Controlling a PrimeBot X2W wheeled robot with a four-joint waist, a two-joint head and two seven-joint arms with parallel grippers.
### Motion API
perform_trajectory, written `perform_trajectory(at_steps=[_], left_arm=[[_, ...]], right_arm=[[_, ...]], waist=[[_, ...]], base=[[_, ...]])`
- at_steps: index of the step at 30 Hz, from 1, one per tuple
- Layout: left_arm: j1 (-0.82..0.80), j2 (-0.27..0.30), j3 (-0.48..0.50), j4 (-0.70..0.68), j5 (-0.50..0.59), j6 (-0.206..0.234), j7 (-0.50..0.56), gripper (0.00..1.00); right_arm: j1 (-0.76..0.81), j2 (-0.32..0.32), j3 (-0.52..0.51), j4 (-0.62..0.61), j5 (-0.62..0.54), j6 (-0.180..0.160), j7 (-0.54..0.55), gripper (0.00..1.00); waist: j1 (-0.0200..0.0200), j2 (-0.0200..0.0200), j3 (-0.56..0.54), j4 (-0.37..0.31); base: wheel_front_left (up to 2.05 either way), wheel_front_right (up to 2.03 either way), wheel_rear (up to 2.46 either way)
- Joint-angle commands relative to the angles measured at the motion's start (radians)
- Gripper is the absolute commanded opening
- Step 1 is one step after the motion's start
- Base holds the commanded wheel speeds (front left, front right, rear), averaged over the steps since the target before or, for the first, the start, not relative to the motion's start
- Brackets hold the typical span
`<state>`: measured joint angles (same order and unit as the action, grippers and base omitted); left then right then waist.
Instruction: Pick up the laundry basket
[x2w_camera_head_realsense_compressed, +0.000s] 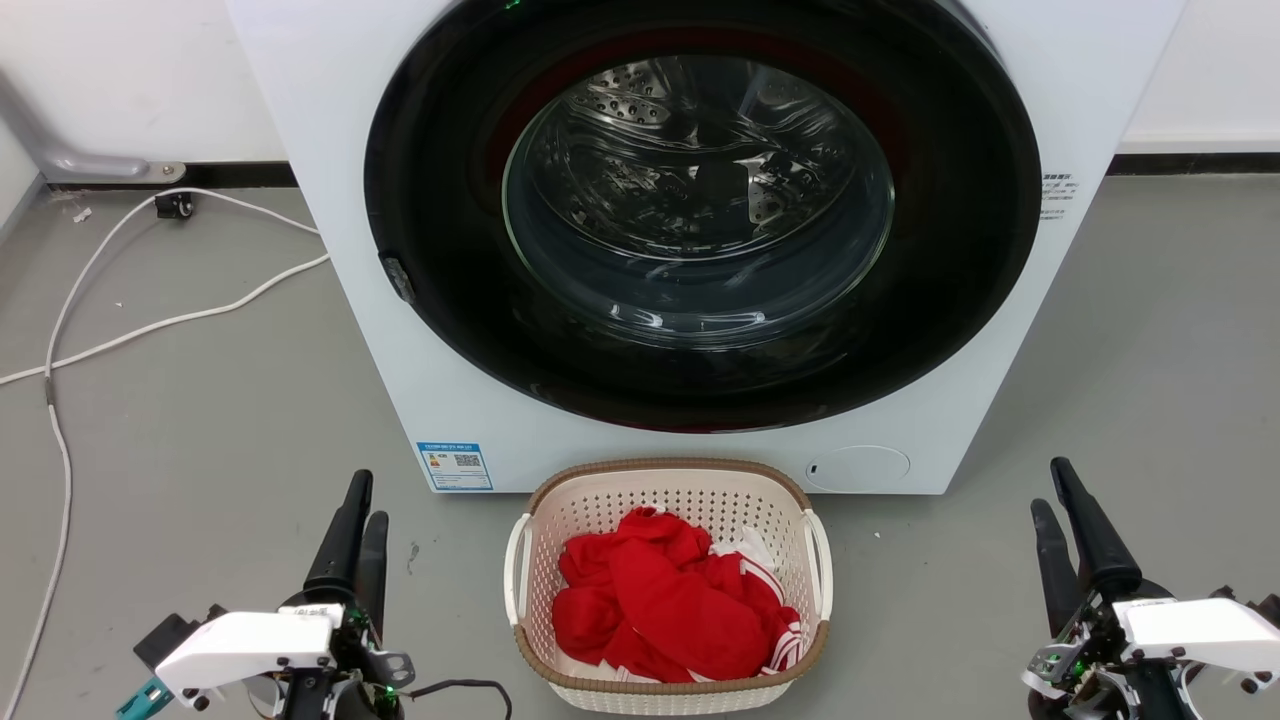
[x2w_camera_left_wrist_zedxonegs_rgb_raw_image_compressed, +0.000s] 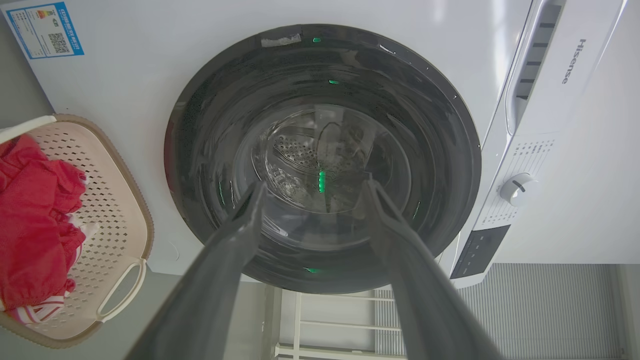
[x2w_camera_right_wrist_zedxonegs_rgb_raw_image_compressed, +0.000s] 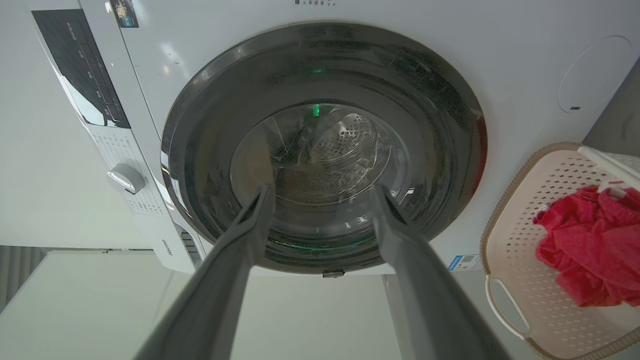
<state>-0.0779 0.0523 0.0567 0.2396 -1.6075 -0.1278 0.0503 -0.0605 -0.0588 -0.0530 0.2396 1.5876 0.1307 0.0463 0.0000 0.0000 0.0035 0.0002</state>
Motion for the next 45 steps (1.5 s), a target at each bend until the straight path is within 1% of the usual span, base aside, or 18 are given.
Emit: perform_trajectory(at_steps=[1,5,10,14,21,30,31,38,42,45], left_arm=[[-0.019,0.004,-0.010,-0.028,0.021,-0.001,-0.011,1.00],[-0.019,0.004,-0.012,-0.053,0.085,-0.001,-0.029,1.00],[-0.018,0.003,-0.021,-0.082,0.201,-0.001,-0.050,1.00],[-0.016,0.003,-0.020,-0.105,0.289,-0.001,-0.066,1.00],[-0.013,0.003,-0.039,-0.121,0.485,-0.002,-0.093,1.00],[-0.012,0.010,-0.062,-0.133,0.703,-0.001,-0.124,1.00],[-0.012,0.011,-0.069,-0.140,0.762,0.002,-0.134,1.00],[-0.009,0.014,-0.082,-0.145,0.875,0.003,-0.155,1.00],[-0.007,0.014,-0.088,-0.142,0.915,0.003,-0.164,1.00],[-0.002,0.014,-0.091,-0.138,0.961,0.005,-0.176,1.00]], right_arm=[[-0.013,-0.002,0.004,-0.026,-0.029,0.000,-0.012,1.00],[-0.007,-0.001,0.001,-0.040,-0.125,0.000,-0.029,1.00],[0.001,-0.001,-0.005,-0.065,-0.285,0.000,-0.050,1.00],[0.009,0.000,-0.008,-0.086,-0.385,0.000,-0.065,1.00],[0.024,0.001,-0.006,-0.120,-0.556,0.000,-0.085,1.00],[0.044,0.002,-0.002,-0.177,-0.761,0.000,-0.078,1.00],[0.050,0.002,-0.003,-0.193,-0.819,0.000,-0.076,1.00],[0.067,0.003,-0.001,-0.221,-0.937,0.000,-0.066,1.00],[0.076,0.004,-0.004,-0.234,-0.977,0.000,-0.066,1.00],[0.086,0.004,-0.004,-0.246,-1.030,0.000,-0.066,1.00]], waist=[[0.0000,0.0000,0.000,0.000],[0.0000,0.0000,0.000,0.001],[0.0000,0.0000,0.000,0.002],[0.0000,0.0000,-0.001,0.002],[0.0000,0.0000,-0.002,0.002],[0.0000,0.0000,-0.004,0.003],[0.0000,0.0000,-0.004,0.003],[0.0000,0.0000,-0.006,0.004],[0.0000,0.0000,-0.007,0.005],[0.0000,0.0000,-0.009,0.003]], base=[[0.00,0.00,0.00],[0.00,0.00,0.00],[0.00,0.00,0.00],[0.00,0.00,0.00],[0.00,0.00,0.00],[0.00,0.00,0.00],[0.00,0.00,0.00],[0.00,0.00,0.00],[0.00,0.00,0.00],[0.00,0.00,0.00]])
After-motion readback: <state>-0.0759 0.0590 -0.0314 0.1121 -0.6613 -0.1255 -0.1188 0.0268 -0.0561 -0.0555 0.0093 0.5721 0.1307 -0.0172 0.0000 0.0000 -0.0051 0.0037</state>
